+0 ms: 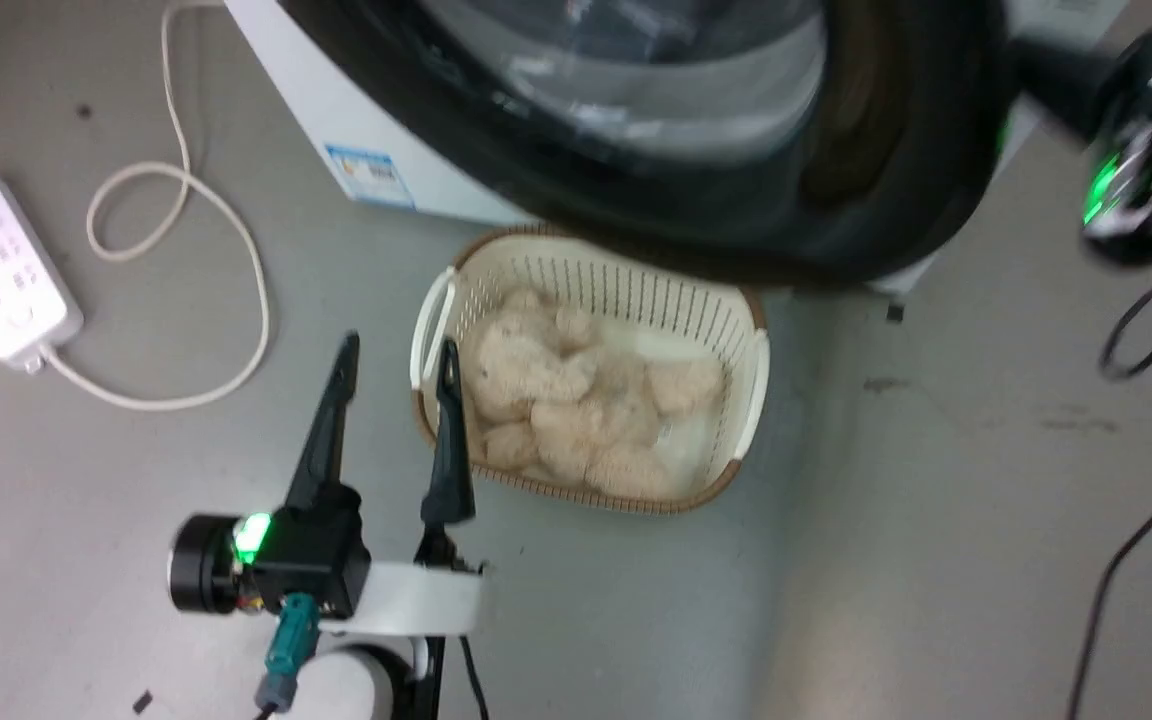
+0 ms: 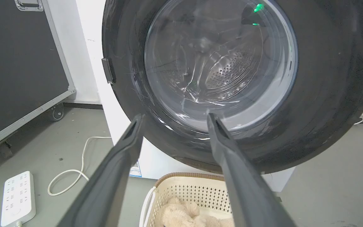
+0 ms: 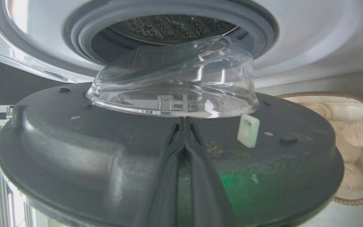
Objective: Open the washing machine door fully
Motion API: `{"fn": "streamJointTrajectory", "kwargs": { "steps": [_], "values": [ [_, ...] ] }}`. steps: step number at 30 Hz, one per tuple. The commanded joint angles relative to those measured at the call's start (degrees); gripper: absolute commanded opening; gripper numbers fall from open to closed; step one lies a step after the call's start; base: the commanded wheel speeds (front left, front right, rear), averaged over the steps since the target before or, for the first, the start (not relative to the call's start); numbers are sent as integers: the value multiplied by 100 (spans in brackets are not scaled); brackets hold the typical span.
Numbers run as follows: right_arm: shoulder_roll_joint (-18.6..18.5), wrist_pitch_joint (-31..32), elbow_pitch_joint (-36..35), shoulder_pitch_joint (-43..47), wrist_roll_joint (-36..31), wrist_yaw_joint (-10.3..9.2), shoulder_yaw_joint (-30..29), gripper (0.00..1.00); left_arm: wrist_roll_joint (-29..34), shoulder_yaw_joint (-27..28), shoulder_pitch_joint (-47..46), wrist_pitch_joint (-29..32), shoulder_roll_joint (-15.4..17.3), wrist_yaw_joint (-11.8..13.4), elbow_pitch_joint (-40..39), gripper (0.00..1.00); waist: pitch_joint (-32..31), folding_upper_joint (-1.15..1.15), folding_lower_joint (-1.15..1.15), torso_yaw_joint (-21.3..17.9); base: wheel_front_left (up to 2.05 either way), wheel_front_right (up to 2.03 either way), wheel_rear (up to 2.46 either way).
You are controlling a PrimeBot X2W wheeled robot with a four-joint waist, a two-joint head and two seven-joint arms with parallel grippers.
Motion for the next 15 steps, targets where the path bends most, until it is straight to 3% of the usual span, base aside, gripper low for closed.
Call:
{"fn": "streamJointTrajectory", "kwargs": {
  "steps": [1, 10, 15],
  "values": [
    [197, 91, -65, 288, 41, 6, 32, 0, 3, 7, 140, -32, 5, -36, 54, 100, -362, 0, 0, -79, 0, 0, 0],
    [661, 684, -991, 1784, 215, 6, 472, 0, -77, 46, 648, -32, 5, -237, 373, 100, -1151, 0, 0, -148, 0, 0, 0],
    [678, 883, -1398, 2431, 1076, 6, 1283, 0, -138, 1, 818, -32, 4, -441, 486, 100, -1334, 0, 0, -103, 0, 0, 0]
  ]
}}
